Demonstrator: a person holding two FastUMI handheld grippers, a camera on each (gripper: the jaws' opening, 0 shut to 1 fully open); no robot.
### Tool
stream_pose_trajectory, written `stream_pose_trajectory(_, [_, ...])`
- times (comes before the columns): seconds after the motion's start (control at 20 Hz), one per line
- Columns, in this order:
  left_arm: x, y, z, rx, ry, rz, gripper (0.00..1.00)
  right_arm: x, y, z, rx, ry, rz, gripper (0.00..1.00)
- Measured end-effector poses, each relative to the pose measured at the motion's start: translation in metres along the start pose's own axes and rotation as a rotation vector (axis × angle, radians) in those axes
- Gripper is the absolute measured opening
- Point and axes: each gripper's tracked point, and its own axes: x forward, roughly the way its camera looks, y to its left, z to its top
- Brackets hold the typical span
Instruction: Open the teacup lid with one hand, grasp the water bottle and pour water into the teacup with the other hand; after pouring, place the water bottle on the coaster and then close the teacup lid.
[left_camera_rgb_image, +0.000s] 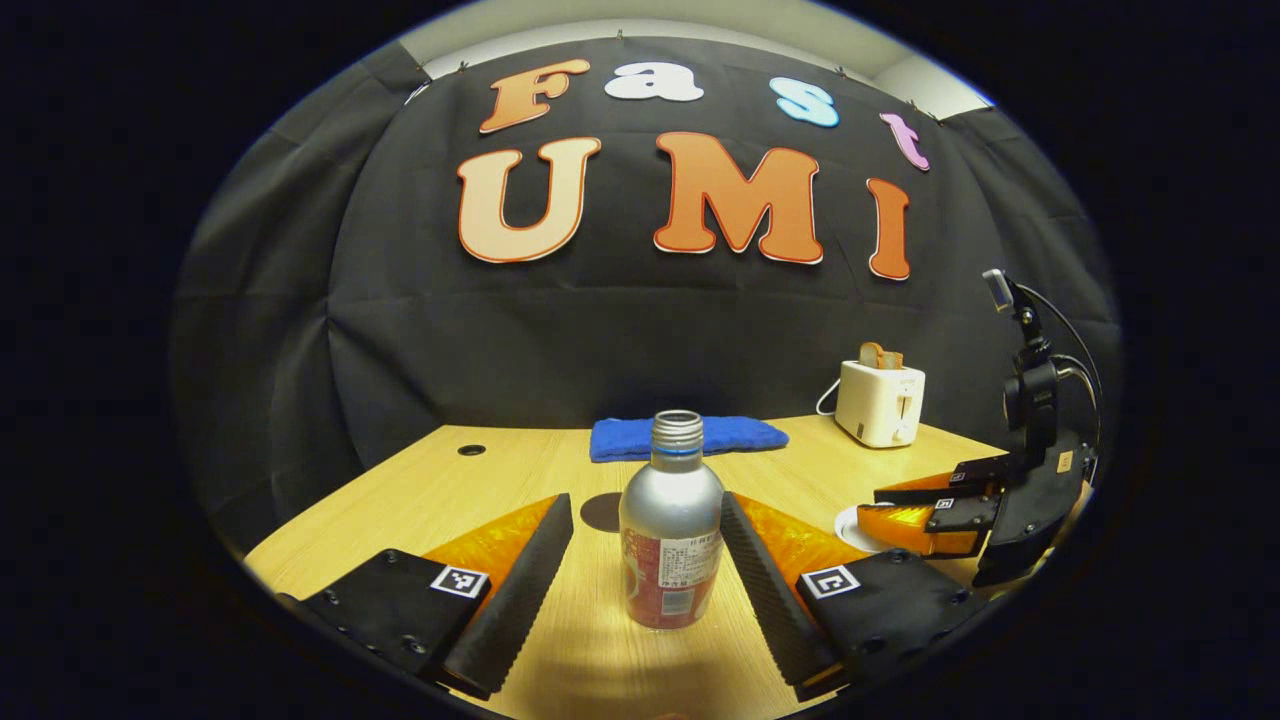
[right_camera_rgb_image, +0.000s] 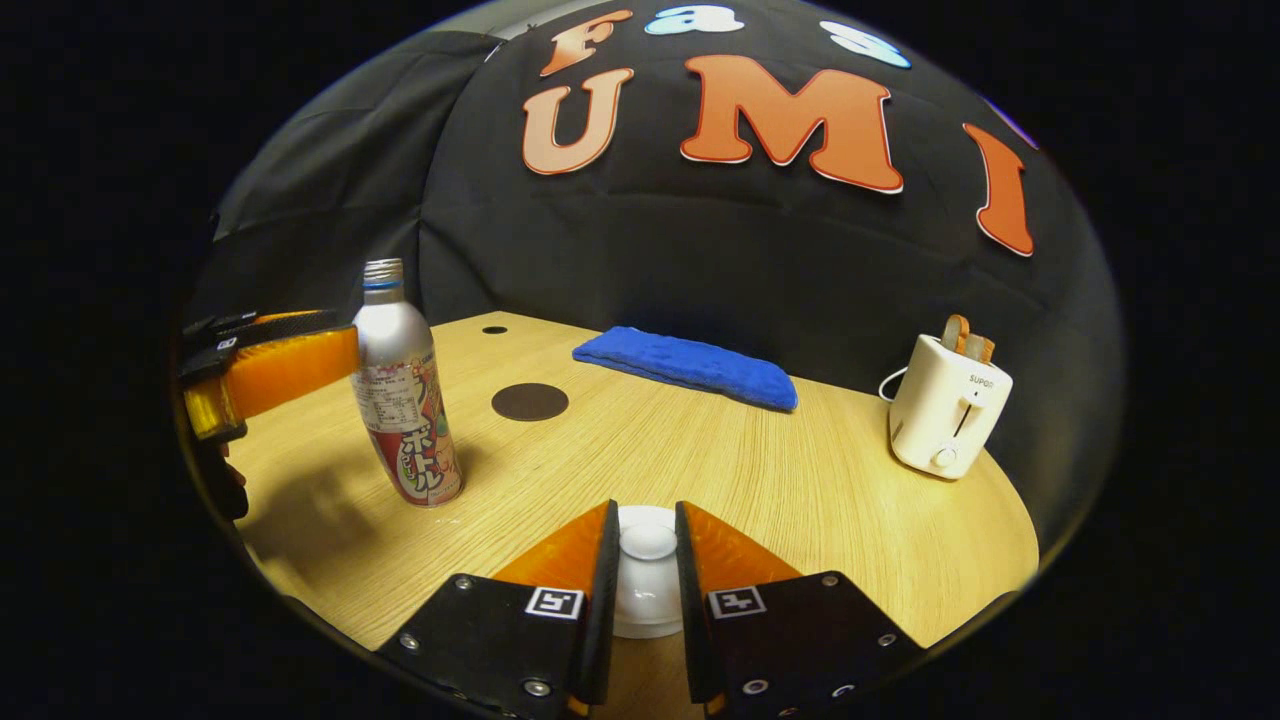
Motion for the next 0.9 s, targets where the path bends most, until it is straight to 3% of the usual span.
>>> stream_pose_trajectory(0.3, [0.0,-0.01,-0.01,0.006,0.028,-0.029,0.98,-0.002,-0.002,0.004,0.016,-0.011,0.004,0.23])
stream_pose_trajectory(0.9, [0.022,-0.022,-0.052,0.037,0.146,-0.032,0.98,-0.038,-0.035,0.035,0.012,-0.102,-0.047,0.23])
